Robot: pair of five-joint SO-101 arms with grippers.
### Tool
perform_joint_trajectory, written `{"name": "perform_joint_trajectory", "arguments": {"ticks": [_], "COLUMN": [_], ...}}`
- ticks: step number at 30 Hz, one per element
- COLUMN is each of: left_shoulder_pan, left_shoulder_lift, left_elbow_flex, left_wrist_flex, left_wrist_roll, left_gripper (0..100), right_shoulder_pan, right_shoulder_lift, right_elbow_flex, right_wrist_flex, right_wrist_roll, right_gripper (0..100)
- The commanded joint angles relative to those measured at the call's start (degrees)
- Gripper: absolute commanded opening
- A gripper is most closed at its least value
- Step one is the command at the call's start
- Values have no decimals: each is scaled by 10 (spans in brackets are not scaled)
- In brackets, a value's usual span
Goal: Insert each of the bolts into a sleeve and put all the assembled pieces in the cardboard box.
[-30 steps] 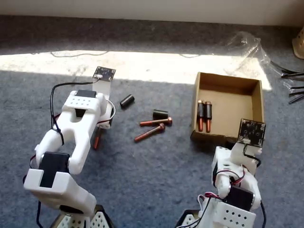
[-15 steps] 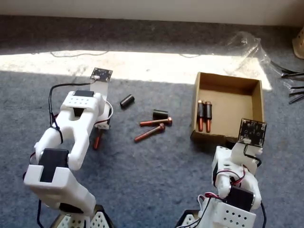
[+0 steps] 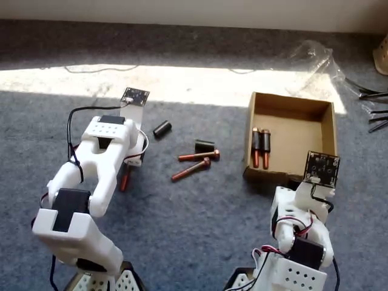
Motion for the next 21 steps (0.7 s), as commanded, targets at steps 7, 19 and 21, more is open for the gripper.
{"name": "perform_joint_trajectory", "arguments": {"ticks": [7, 19, 21], "left_shoulder_pan": [0, -4, -4], "left_shoulder_lift": [-226, -536, -583], "left_elbow_flex": [-15, 44, 50], "left_wrist_flex": [105, 160, 171], "left_wrist_roll": [-3, -87, -87], "left_gripper": [4, 4, 4], "right_shoulder_pan": [-131, -336, -369], "right_shoulder_lift": [-4, -4, -4], "right_elbow_flex": [-94, -151, -160], "right_wrist_flex": [2, -6, -7], "right_wrist_roll": [1, 1, 1], "right_gripper": [4, 4, 4]}}
